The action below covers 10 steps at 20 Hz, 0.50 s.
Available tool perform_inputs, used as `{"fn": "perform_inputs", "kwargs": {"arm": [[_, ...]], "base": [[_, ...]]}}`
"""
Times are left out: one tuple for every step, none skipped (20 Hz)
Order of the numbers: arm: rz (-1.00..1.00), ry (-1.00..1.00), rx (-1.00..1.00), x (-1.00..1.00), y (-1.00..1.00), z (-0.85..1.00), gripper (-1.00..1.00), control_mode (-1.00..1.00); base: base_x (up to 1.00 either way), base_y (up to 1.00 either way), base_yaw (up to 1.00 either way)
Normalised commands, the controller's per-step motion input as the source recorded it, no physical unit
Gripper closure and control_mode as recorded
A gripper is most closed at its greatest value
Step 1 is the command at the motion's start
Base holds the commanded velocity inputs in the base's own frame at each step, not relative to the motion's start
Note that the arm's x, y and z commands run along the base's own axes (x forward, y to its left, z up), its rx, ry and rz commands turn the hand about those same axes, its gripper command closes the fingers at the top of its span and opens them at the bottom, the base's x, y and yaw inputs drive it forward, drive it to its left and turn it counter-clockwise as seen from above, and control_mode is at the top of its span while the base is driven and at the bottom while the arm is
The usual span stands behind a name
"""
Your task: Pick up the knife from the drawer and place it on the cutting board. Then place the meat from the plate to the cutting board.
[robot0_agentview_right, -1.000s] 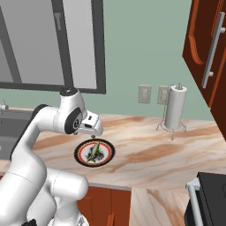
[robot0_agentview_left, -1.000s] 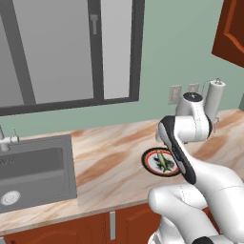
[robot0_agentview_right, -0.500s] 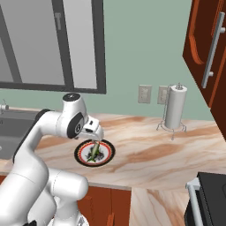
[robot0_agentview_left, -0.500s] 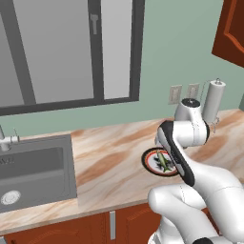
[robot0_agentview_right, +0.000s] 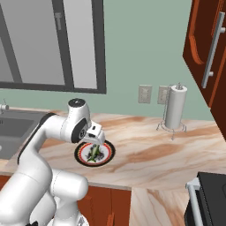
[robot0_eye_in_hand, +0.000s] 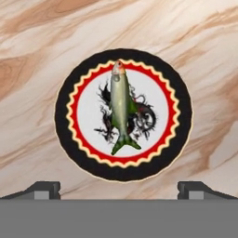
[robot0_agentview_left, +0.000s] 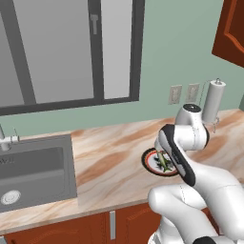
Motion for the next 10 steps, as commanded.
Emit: {"fn": "perform_inputs", "kwargs": {"arm": [[0.01,0.0,0.01,0.01,0.0,0.0,-1.0,-1.0],[0.0,0.0,0.0,0.03,0.0,-0.01,-1.0,-1.0],[0.0,0.0,0.0,0.2,0.0,-0.12,-1.0,-1.0],[0.0,0.0,0.0,0.2,0.0,-0.11,-1.0,-1.0],[0.0,0.0,0.0,0.11,0.0,-0.02,-1.0,-1.0],[0.0,0.0,0.0,0.05,0.0,-0.03,-1.0,-1.0],[0.0,0.0,0.0,0.2,0.0,-0.08,-1.0,-1.0],[0.0,0.0,0.0,0.2,0.0,-0.13,-1.0,-1.0],[0.0,0.0,0.0,0.2,0.0,-0.12,-1.0,-1.0],[0.0,0.0,0.0,0.24,0.0,-0.14,-1.0,-1.0]], "base": [[0.0,0.0,0.0],[0.0,0.0,0.0],[0.0,0.0,0.0],[0.0,0.0,0.0],[0.0,0.0,0.0],[0.0,0.0,0.0],[0.0,0.0,0.0],[0.0,0.0,0.0],[0.0,0.0,0.0],[0.0,0.0,0.0]]}}
